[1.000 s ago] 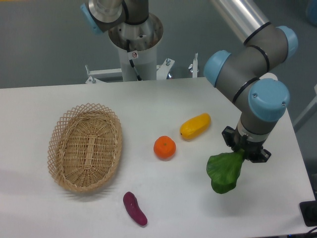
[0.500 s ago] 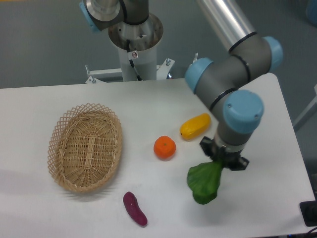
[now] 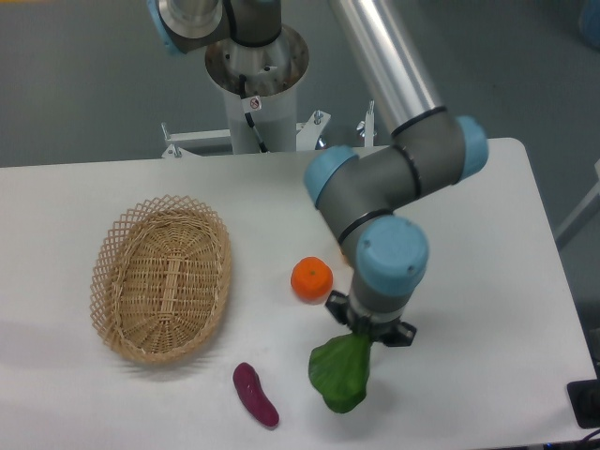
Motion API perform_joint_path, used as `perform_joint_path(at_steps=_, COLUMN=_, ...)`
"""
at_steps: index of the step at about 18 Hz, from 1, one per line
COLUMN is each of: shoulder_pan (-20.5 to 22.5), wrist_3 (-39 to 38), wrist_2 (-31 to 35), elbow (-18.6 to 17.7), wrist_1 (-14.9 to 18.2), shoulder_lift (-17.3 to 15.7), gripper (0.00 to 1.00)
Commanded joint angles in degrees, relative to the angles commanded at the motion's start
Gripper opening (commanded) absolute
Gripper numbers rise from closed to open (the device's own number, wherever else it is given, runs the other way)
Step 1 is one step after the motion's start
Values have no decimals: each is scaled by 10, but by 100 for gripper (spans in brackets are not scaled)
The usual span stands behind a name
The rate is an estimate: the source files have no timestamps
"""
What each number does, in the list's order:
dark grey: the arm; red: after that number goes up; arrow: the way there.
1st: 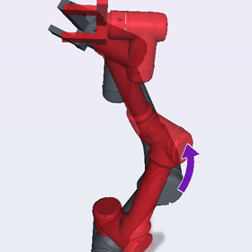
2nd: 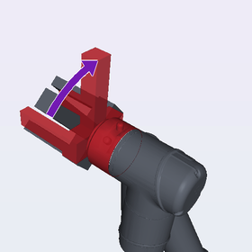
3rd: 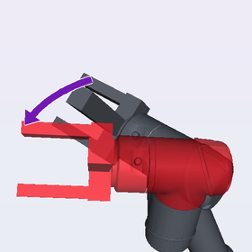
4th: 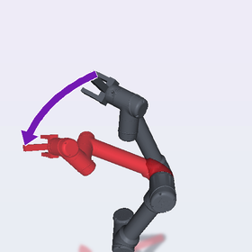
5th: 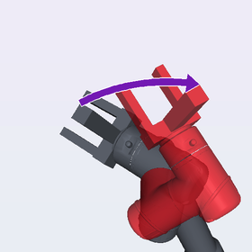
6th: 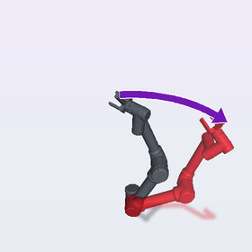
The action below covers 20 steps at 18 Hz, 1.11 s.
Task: Place the green vegetable on the table
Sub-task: 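Carry the bok choy toward the purple sweet potato and lower it, then open the gripper to release the bok choy onto the table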
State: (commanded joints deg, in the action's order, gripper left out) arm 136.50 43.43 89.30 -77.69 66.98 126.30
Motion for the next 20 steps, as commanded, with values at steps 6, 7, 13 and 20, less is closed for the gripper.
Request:
perform_joint_path(at_steps=6, shoulder_pan=-11, wrist_3=-40, wrist_2=-16, elbow=-49, wrist_1=-92, shoulder_lift=1, gripper=45)
perform_joint_path(at_steps=7, shoulder_pan=-11, wrist_3=-39, wrist_2=-16, elbow=-50, wrist_1=-93, shoulder_lift=1, gripper=55)
perform_joint_path(at_steps=13, shoulder_pan=-16, wrist_3=-32, wrist_2=-11, elbow=-54, wrist_1=-95, shoulder_lift=-5, gripper=100)
perform_joint_path(at_steps=20, shoulder_pan=-6, wrist_3=-8, wrist_2=-8, elbow=-47, wrist_1=-92, shoulder_lift=-30, gripper=100)
